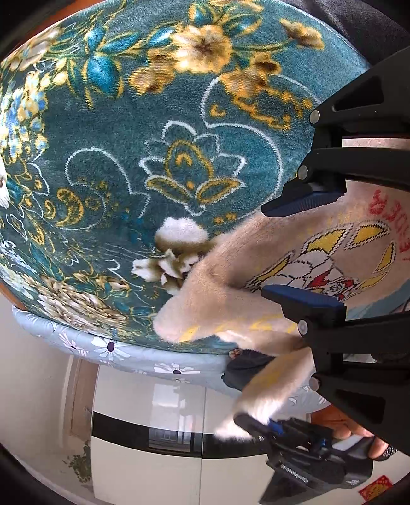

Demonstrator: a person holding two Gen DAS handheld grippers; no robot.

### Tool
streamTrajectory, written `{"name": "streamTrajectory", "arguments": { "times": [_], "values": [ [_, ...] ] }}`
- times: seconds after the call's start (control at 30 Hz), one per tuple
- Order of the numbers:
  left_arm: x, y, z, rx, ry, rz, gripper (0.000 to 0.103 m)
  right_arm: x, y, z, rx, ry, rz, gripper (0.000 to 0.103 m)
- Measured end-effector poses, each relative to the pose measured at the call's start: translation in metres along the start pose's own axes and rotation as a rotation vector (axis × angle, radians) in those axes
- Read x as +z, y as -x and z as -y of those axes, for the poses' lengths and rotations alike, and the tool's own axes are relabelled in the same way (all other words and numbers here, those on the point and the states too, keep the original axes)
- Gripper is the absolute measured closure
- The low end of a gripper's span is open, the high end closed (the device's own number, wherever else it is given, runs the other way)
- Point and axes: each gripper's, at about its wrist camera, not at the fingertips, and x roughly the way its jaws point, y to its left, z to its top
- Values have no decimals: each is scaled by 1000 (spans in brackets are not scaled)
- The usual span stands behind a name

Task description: Fold clothes

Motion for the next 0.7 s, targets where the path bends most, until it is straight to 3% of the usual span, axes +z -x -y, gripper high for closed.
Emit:
{"name": "streamTrajectory", "arguments": {
  "times": [0.1, 0.2, 0.33, 0.43, 0.5, 0.57, 0.63, 0.7],
  "values": [
    [-9, -49, 23, 43, -43, -87, 90, 3, -2, 2, 24, -19, -9, 56],
    [-12, -95, 18, 91, -36, -160, 90, 6, -3, 4, 37, -36, -13, 56],
    [-20, -122, 8, 107, -18, -217, 87, 12, -6, 7, 36, -46, -18, 56],
    [-25, -117, 9, 75, -37, -238, 82, 13, -9, 8, 25, -45, -26, 56],
    [-29, -110, 11, 39, -55, -270, 62, 11, -10, 8, 13, -41, -28, 56],
    [-35, -93, 8, -33, -13, -289, 54, 9, -9, 9, -2, -36, -23, 56],
    [-47, -64, -2, -89, 40, -269, 52, 7, -7, 11, -10, -40, -16, 56],
    [-66, -31, -21, -100, 83, -236, 42, 5, -6, 13, -16, -48, -12, 56]
  ]
}}
